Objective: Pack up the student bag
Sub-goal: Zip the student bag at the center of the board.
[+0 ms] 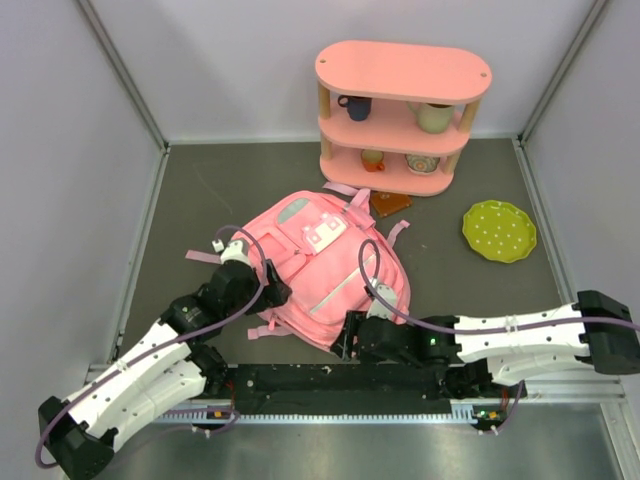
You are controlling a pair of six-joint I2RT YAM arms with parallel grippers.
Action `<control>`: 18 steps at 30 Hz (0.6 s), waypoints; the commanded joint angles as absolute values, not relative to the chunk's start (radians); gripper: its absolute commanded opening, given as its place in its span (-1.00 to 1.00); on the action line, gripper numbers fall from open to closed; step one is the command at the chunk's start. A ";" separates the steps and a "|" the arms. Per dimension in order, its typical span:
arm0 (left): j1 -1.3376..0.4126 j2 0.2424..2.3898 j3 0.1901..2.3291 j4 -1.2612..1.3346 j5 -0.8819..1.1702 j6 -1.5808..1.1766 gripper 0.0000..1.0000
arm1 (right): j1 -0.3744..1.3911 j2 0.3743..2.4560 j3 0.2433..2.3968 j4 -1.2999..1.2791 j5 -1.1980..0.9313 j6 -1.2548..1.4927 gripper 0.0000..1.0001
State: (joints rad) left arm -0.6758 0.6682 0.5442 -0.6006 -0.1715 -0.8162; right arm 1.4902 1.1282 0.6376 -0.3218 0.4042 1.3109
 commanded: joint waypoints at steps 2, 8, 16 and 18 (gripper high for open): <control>-0.672 0.666 0.561 -0.551 -0.149 -0.801 0.87 | 1.422 1.085 0.571 -0.340 0.425 1.318 0.25; -0.672 0.643 0.577 -0.551 -0.146 -0.787 0.90 | 1.275 0.950 0.493 -0.362 0.428 1.241 0.25; -0.672 0.627 0.597 -0.557 -0.156 -0.778 0.96 | 1.054 0.888 0.494 -0.364 0.388 1.065 0.25; -0.672 0.630 0.586 -0.557 -0.153 -0.784 0.96 | 0.996 0.887 0.506 -0.364 0.365 1.034 0.26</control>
State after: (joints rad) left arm -0.6758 0.6365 0.5598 -0.5858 -0.1497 -0.7933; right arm 1.0882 0.8978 0.4763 -0.3531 0.3737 1.1595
